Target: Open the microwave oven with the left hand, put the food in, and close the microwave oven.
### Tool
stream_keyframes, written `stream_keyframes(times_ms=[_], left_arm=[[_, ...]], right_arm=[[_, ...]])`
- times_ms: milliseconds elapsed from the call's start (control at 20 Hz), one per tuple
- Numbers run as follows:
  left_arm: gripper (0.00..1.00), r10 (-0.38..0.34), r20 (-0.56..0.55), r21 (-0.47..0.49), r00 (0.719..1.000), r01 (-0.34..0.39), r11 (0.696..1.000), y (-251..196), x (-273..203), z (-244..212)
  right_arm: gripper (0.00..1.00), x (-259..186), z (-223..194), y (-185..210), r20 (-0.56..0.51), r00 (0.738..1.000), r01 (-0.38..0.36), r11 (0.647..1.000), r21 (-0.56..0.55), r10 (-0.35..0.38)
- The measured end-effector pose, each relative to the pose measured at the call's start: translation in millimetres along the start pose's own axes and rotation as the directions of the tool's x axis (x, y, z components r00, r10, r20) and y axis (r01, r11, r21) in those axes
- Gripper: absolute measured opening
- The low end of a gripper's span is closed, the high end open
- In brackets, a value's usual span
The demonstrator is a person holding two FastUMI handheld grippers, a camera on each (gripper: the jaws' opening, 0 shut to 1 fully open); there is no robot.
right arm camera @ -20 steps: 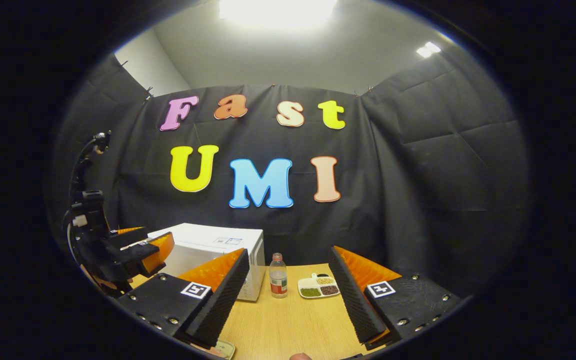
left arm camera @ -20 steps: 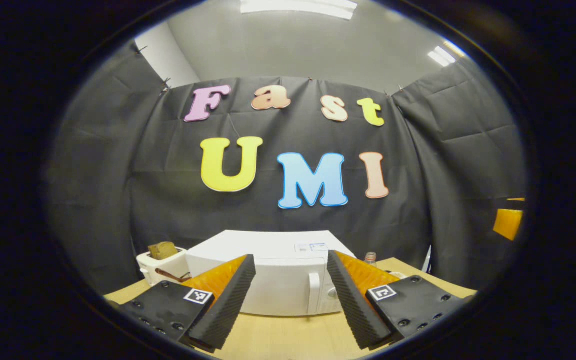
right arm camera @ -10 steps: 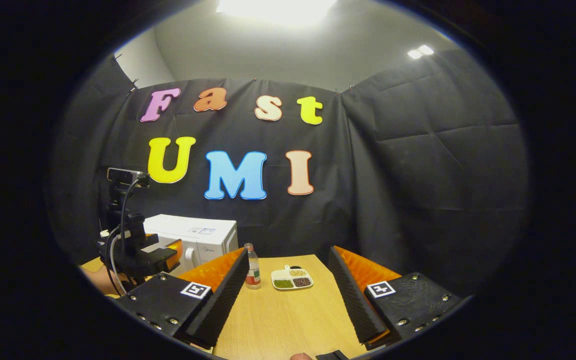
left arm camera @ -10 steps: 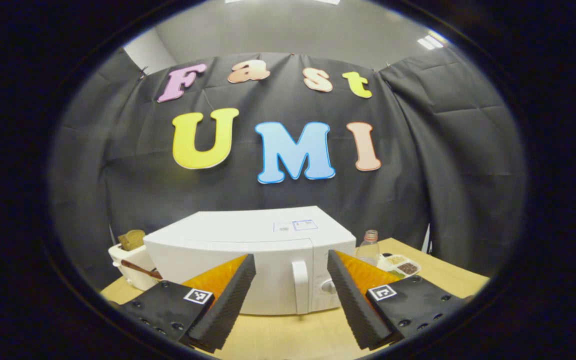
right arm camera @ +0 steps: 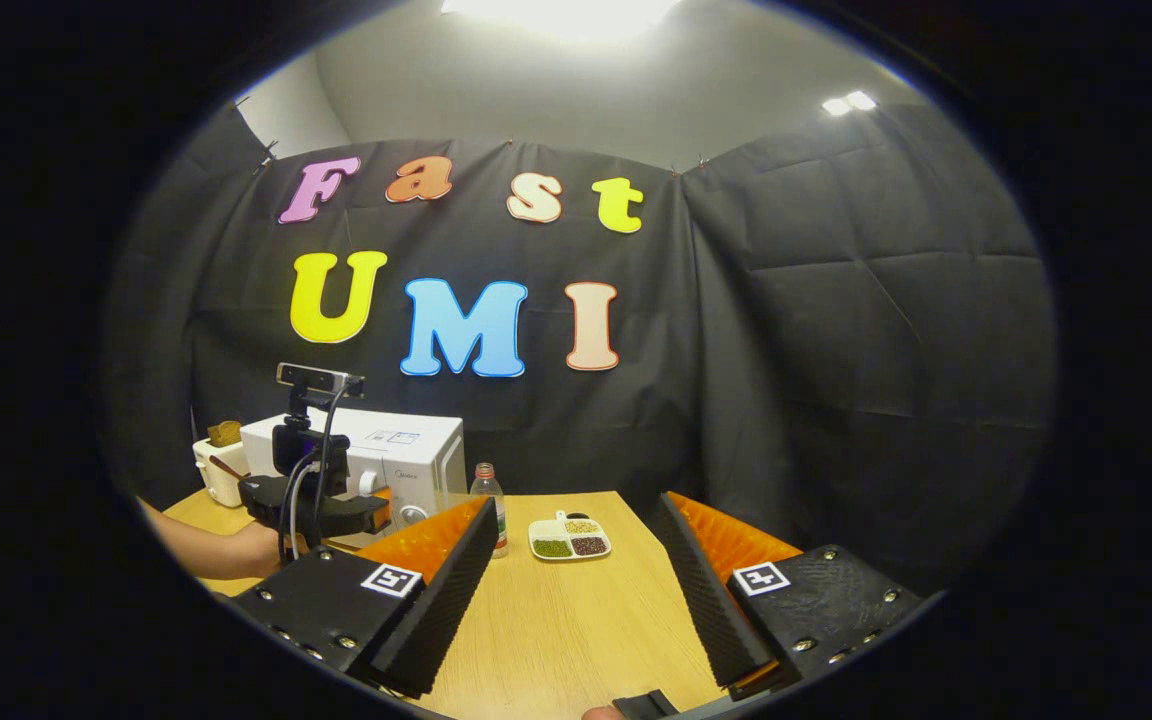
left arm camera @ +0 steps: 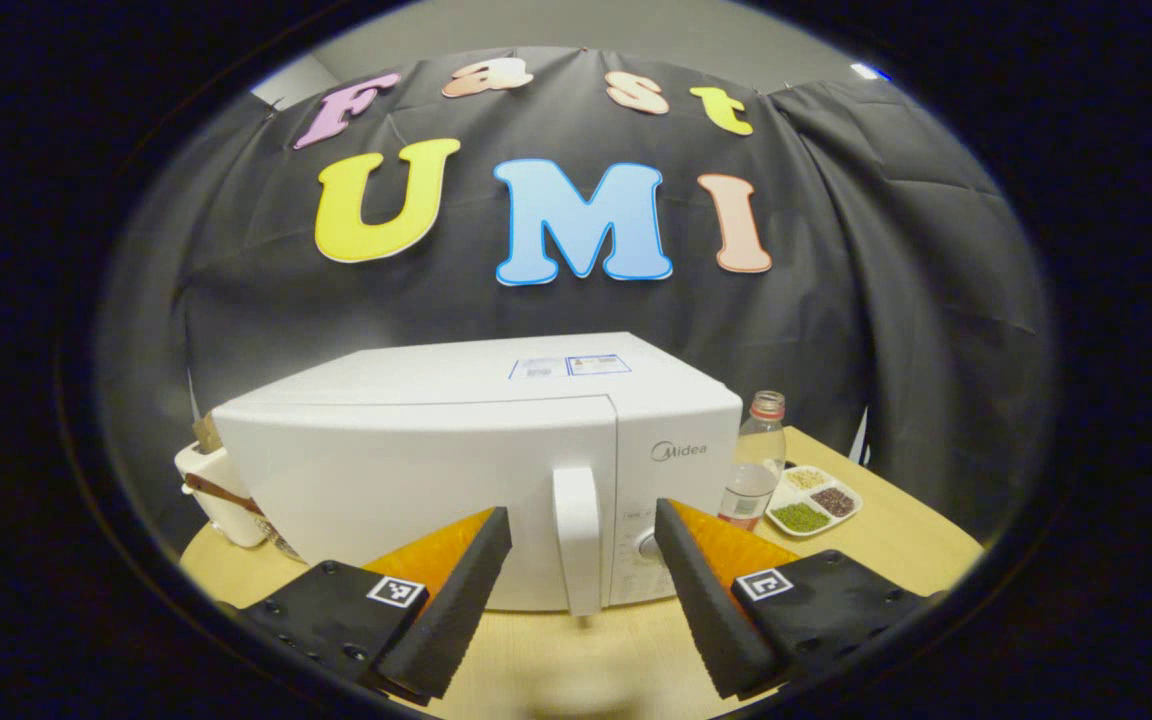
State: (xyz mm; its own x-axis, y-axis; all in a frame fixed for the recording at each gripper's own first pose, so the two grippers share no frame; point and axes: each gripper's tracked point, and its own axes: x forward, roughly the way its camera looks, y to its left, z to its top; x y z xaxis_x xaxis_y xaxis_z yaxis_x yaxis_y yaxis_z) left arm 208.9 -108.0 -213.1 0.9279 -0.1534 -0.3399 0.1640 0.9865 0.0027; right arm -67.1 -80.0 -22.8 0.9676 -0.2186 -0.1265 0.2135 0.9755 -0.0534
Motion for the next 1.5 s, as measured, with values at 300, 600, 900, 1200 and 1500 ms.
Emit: stream_keyframes(times_ms=[300, 600, 900, 1200, 1500], left_arm=[[0.61, 0.013, -0.015, 0.005, 1.0, -0.013, 1.0, -3.5, 5.3, -6.0], [0.36, 0.018, -0.023, -0.005, 1.0, -0.018, 1.0, 1.2, 9.1, -8.0], [0.17, 0.025, -0.023, -0.024, 0.999, -0.026, 0.999, 5.5, 11.4, -10.9], [0.07, 0.034, -0.042, -0.07, 0.999, -0.037, 0.997, 5.2, 9.1, -9.3], [0.07, 0.051, -0.021, -0.111, 0.998, -0.053, 0.992, 7.3, -29.0, -16.6]], right_arm=[[0.97, -3.3, -2.1, -3.2, -0.011, 1.0, -0.004, 1.0, 0.002, 0.004], [0.98, -3.2, -2.3, -4.0, -0.01, 1.0, -0.017, 1.0, 0.006, 0.017], [0.97, -0.1, -3.0, -3.3, -0.006, 0.999, -0.037, 0.999, 0.019, 0.037], [0.97, 3.6, 4.9, -5.7, 0.025, 0.998, -0.059, 0.998, 0.017, 0.058], [0.97, 18.9, 7.0, -0.5, 0.037, 0.995, -0.091, 0.995, 0.039, 0.09]])
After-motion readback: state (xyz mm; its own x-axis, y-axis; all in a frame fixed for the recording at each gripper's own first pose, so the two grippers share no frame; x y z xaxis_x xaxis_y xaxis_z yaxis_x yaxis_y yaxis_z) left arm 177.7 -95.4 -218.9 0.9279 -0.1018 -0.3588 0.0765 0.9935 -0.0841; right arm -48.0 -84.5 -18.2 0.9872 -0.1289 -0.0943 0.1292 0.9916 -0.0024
